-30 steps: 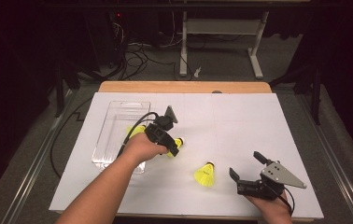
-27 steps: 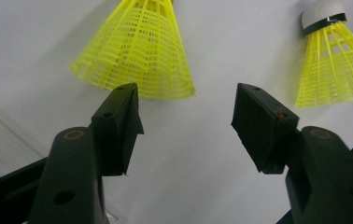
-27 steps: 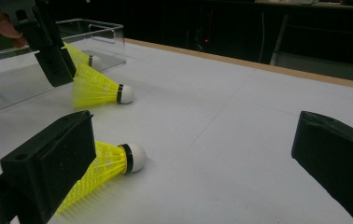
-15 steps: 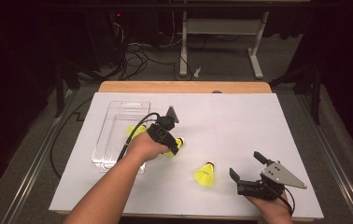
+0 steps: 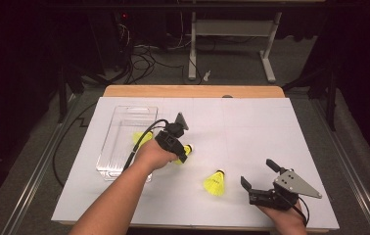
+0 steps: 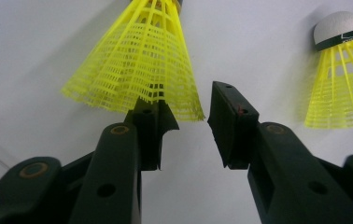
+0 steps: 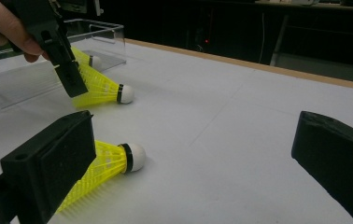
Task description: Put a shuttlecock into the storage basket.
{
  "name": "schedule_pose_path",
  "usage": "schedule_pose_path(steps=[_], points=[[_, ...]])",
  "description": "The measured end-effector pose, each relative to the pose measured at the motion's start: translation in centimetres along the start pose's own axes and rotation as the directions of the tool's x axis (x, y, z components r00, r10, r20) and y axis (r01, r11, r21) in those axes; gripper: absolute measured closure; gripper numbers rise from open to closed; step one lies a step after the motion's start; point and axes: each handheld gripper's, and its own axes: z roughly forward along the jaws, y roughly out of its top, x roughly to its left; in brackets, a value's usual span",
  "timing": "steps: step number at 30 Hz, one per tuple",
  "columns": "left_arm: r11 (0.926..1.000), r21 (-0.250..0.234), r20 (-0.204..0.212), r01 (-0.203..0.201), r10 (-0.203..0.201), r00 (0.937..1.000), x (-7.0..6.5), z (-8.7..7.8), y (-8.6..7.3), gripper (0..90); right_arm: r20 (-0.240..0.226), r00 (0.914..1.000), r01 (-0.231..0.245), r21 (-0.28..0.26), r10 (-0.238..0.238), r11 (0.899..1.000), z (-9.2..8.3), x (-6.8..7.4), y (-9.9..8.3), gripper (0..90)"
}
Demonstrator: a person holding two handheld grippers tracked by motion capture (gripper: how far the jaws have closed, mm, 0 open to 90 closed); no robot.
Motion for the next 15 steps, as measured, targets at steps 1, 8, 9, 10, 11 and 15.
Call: schedule_pose_path(steps=[1,8,9,10,11,15], points=[[1.0,-0.002,0.003,0.0,0.0,1.0,0.01,0.02,0.0,67.9,0.0,1.0,0.0,0.001,0.0,1.0,0.01,0.01,-0.01,0.2],[0.9999,0.002,-0.005,0.01,-0.01,0.9999,0.11,0.18,-0.01,72.9,0.0,1.0,0.002,0.001,-0.002,1.0,0.03,0.05,0.0,0.2],[0.9999,0.004,0.002,0.011,-0.011,0.9999,0.15,0.26,-0.03,73.6,0.0,1.0,0.002,0.001,-0.002,1.0,0.01,0.05,-0.01,0.2],[0.9999,0.007,0.007,0.01,-0.01,0.9999,0.18,0.31,-0.04,74.2,0.0,1.0,0.002,0.001,-0.002,1.0,0.0,0.04,-0.01,0.2],[0.9999,0.006,0.007,0.01,-0.01,0.9999,0.2,0.33,-0.03,74.7,0.0,1.0,0.001,0.001,-0.001,1.0,-0.01,0.05,-0.02,0.2],[0.9999,0.003,0.011,0.013,-0.013,0.9999,0.24,0.33,-0.02,78.0,-0.002,1.0,0.004,0.002,-0.004,1.0,0.0,0.08,-0.02,0.2]])
